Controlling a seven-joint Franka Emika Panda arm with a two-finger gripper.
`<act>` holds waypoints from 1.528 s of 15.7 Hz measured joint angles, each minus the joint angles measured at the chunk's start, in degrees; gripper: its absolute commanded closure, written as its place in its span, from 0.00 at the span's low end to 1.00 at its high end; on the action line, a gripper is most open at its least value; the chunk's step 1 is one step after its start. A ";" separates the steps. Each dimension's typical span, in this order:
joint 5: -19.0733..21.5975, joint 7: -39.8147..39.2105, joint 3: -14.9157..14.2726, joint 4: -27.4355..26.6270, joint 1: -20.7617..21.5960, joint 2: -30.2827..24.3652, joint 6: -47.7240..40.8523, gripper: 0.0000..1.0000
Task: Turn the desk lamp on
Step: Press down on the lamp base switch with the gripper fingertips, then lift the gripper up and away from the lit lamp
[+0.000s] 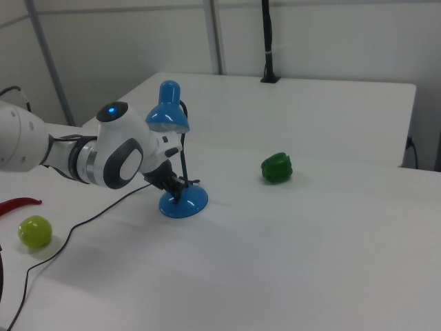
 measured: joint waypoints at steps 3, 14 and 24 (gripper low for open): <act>0.00 0.00 0.00 0.00 0.00 0.00 0.00 1.00; -0.79 -0.08 0.05 0.02 0.00 0.05 0.03 1.00; -1.21 -0.12 0.09 0.07 0.00 0.33 0.32 1.00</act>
